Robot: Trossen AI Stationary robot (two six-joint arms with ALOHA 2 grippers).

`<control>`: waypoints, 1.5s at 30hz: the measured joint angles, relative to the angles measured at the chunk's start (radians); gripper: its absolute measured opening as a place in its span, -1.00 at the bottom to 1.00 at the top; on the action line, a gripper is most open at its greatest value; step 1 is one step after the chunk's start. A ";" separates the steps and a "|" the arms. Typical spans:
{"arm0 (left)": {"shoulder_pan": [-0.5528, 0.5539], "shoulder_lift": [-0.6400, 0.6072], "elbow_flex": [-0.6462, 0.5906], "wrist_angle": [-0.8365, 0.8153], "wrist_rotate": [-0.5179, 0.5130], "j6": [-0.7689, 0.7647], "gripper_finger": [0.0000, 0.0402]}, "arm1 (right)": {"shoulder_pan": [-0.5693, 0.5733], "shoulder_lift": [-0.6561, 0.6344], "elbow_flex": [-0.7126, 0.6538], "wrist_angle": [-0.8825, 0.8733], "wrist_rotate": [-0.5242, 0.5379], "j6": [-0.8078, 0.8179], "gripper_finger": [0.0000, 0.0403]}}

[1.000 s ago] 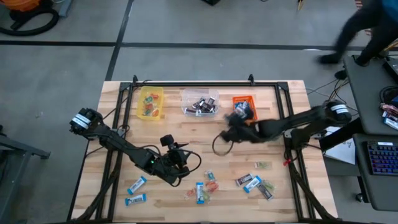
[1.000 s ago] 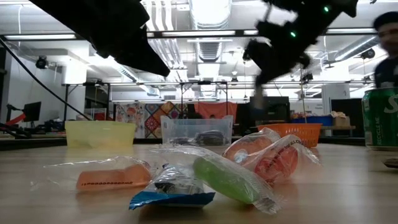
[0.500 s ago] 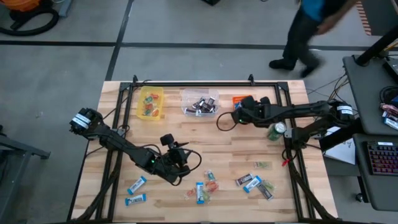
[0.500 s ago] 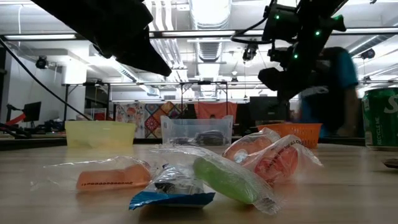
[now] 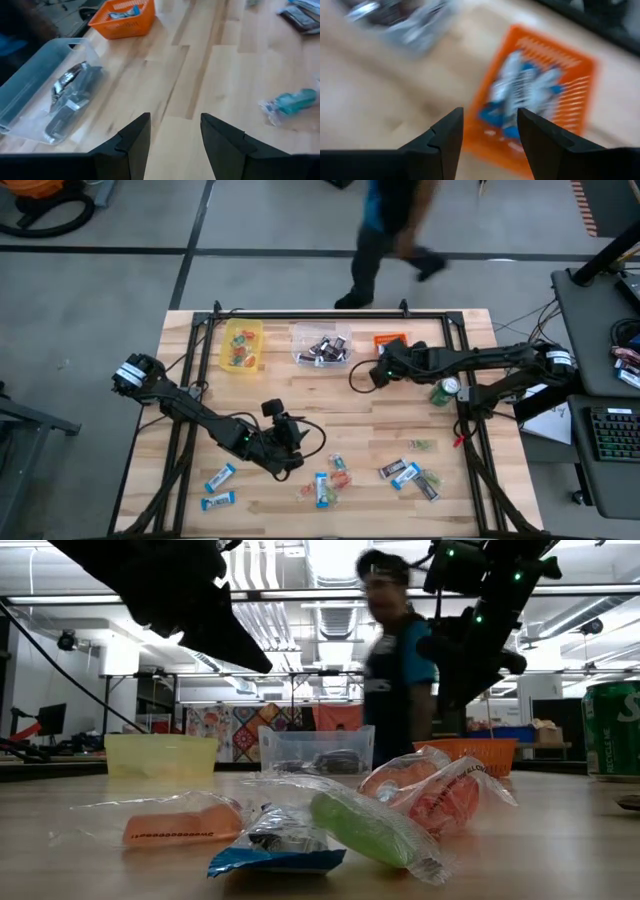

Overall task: Organize candy in baskets
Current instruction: Put the blue gummy into the yellow bin

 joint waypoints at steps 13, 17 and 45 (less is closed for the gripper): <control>0.000 0.000 0.000 -0.002 0.099 0.051 -0.22 | 0.274 0.001 0.000 0.277 -0.394 -0.234 -0.18; 0.000 0.000 0.000 -0.001 0.099 0.040 -0.22 | 0.386 0.007 0.000 0.362 -0.394 -0.320 -0.17; -0.001 0.000 0.000 0.017 0.103 -0.033 -0.22 | 0.656 0.472 0.002 0.827 -0.325 -0.337 0.00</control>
